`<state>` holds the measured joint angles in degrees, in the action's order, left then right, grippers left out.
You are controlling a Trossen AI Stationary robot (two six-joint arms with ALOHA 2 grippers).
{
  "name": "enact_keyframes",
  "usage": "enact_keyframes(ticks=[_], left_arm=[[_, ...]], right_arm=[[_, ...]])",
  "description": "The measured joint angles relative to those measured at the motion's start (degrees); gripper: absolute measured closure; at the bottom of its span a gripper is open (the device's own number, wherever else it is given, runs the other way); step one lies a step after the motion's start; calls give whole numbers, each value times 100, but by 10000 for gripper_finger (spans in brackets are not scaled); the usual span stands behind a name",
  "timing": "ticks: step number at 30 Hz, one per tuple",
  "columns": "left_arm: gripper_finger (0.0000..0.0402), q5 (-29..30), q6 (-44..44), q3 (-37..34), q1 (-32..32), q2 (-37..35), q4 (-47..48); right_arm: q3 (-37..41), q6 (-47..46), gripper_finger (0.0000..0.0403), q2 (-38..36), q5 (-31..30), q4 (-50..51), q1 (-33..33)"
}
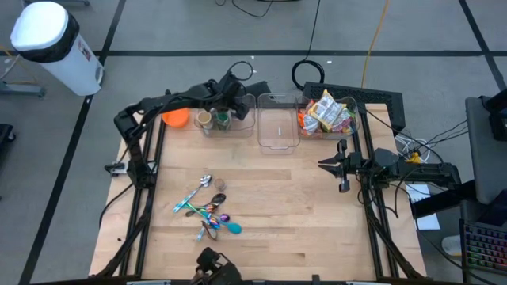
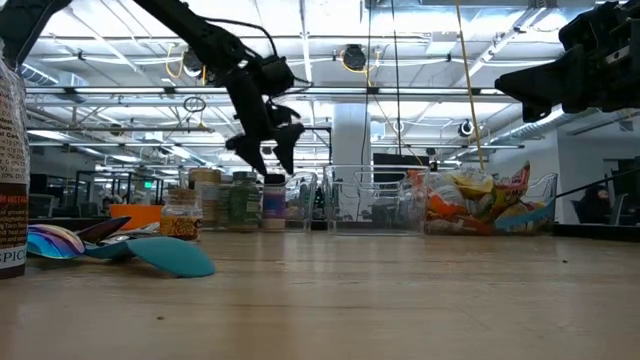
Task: Pick & Place Food Item
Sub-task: Put the orange seasoning pack into the left transparent bin
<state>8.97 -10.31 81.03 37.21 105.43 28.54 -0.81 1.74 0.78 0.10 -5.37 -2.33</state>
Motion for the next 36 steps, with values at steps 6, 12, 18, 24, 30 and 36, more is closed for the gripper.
enact_keyframes(ticks=[6, 12, 18, 24, 30, 36], left_arm=[[46, -52, 119, 0, 0, -680, 4], [40, -516, -103, 0, -85, -1582, 21], [39, -833, -153, 2, -567, -2293, 123], [39, -903, -48, 2, -1557, -2605, 323], [39, -918, -35, 2, -2771, -2684, 628], [39, -919, -293, 4, -3863, -2675, 1388]], right_arm=[[0, -1, 360, -1, 0, 0, 0], [-1, 0, 360, -2, 0, 0, 0], [1, -2, 360, -2, 1, 2, 1], [-1, 0, 360, -1, 0, 0, 1], [1, -2, 360, -2, 0, 0, 2], [1, -1, 360, 0, 2, 0, 2]])
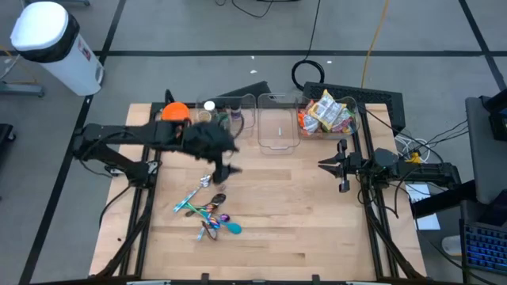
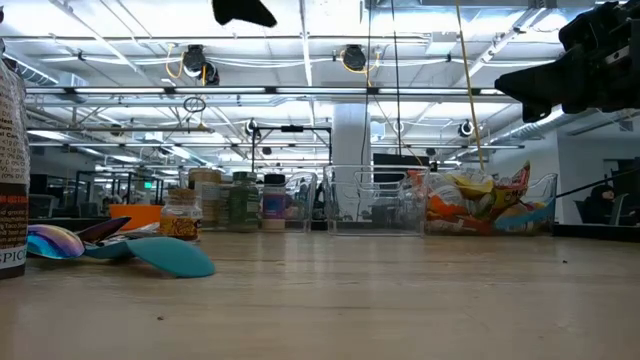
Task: Pick & Place Food Item
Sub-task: Put the orange seasoning pack into the left transparent bin
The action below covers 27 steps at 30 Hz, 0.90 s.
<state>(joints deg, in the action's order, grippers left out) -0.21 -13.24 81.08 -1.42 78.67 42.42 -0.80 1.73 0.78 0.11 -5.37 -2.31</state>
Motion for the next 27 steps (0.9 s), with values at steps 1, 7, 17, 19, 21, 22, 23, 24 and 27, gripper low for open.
enact_keyframes(ticks=[1, 7, 17, 19, 21, 22, 23, 24, 27], left_arm=[[39, -3, -121, 0, -163, 0, 74], [39, -213, -489, -7, -930, 80, 235], [39, -185, -699, 0, -1668, 98, 290], [39, -39, -565, 0, -1784, 98, 457], [39, 239, -527, 0, -1880, 96, 823], [39, 407, -544, -33, -1913, 96, 977], [39, 583, -643, -99, -1935, 96, 1065], [39, 741, -791, -183, -1936, 96, 1138], [39, 934, -1313, -502, -1927, 96, 1230]], right_arm=[[-1, 0, 360, -2, -2, 0, -2], [-2, -2, 360, -2, -2, 0, -2], [-2, -1, 360, -2, -1, 0, -1], [0, 1, 360, 0, -2, 0, -2], [-2, 1, 360, -1, 0, 1, -1], [-1, 0, 360, -1, -2, 0, -2], [-1, -1, 360, -2, -2, 0, -1], [-2, -2, 360, 0, 0, 2, -2], [-2, 1, 360, -2, -1, 0, 0]])
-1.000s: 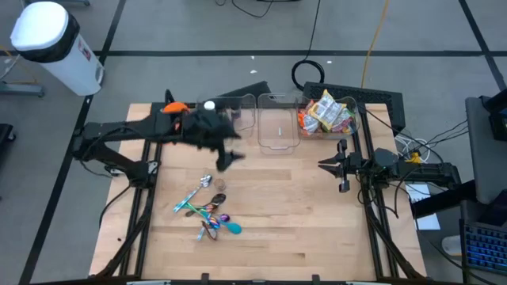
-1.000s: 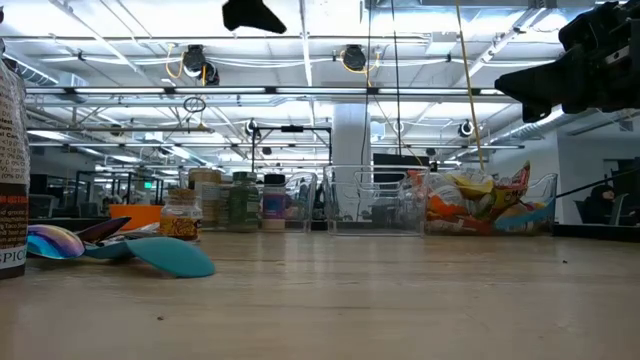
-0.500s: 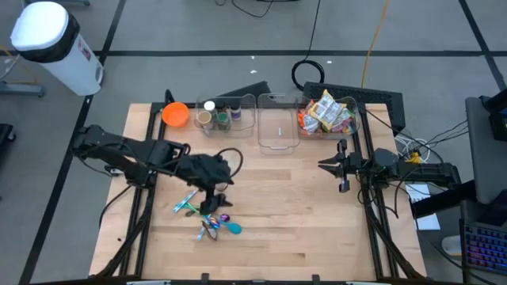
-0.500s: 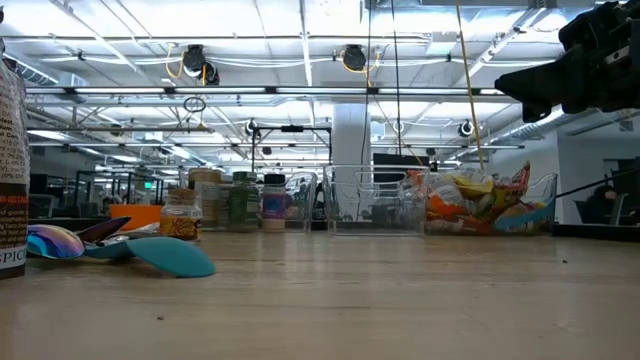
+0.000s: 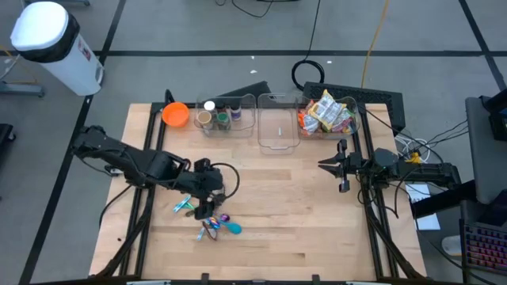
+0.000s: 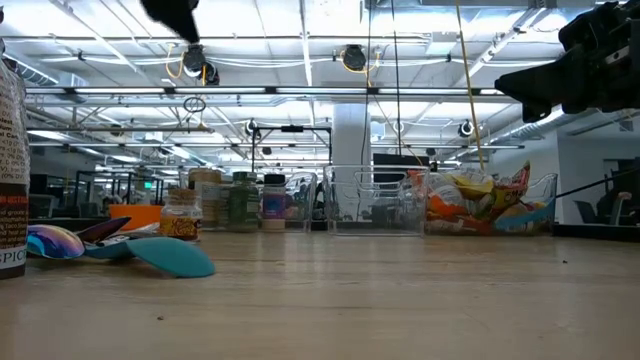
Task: Pick & Place Food Item
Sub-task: Put the orange seasoning pack into the left transparent bin
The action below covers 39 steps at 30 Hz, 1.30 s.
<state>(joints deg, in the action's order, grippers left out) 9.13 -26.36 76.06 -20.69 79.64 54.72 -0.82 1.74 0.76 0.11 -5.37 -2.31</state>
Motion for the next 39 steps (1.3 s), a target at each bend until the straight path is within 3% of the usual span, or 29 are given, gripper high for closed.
enact_keyframes(ticks=[6, 12, 15, 27, 39], left_arm=[[39, -681, -460, -724, -62, 2, -140], [39, -944, -865, -947, -443, 2, -177], [39, -806, -828, -947, -789, 0, -275], [39, 715, -667, -973, -2030, -1, -892], [39, 598, -887, -1511, -2036, 357, -1569]], right_arm=[[0, 0, 360, 1, -1, 0, -1], [0, -2, 360, 1, 0, 0, -2], [1, -1, 360, 0, 1, 0, -1], [2, -2, 360, 1, 1, 2, 0], [0, 0, 360, 1, 1, 0, -1]])
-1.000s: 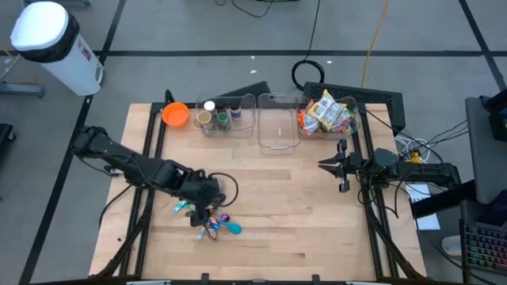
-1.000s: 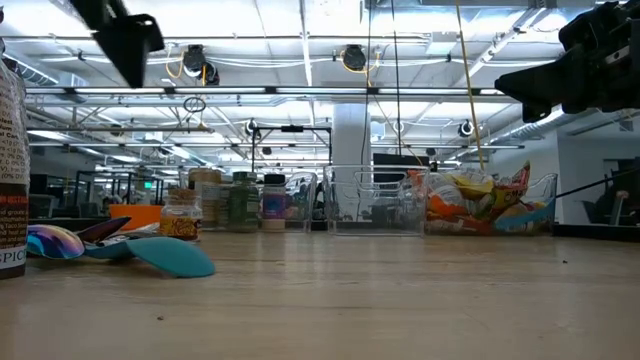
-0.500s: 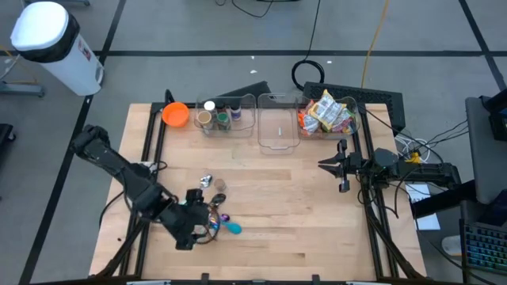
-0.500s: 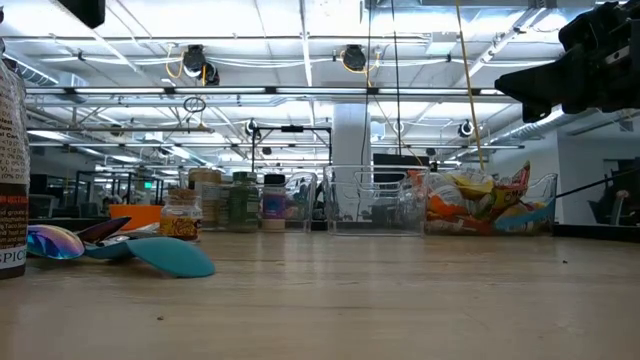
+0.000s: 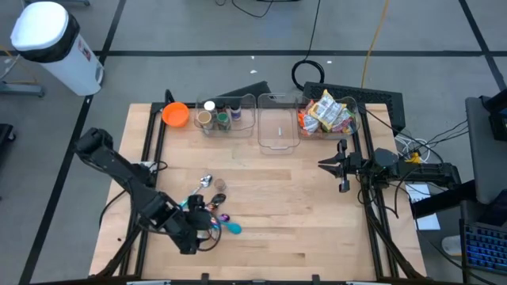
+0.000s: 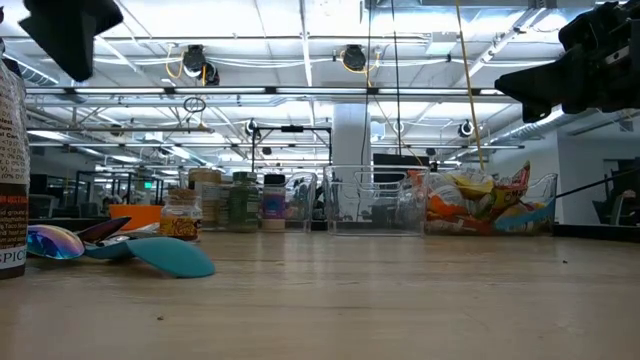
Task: Pick & Place Food Item
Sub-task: Put the orange seasoning pack into the left transparent bin
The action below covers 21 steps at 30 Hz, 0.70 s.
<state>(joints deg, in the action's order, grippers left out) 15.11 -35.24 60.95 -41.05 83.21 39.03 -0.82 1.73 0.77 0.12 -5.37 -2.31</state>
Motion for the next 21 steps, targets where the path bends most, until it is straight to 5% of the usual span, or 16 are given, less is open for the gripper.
enact_keyframes(ticks=[8, 21], left_arm=[[74, -95, 43, 0, 14, 197, -16], [306, -210, 105, 0, 54, 244, -16]], right_arm=[[0, 0, 360, -2, 0, 2, -1], [2, -2, 360, -2, -2, 0, -1]])
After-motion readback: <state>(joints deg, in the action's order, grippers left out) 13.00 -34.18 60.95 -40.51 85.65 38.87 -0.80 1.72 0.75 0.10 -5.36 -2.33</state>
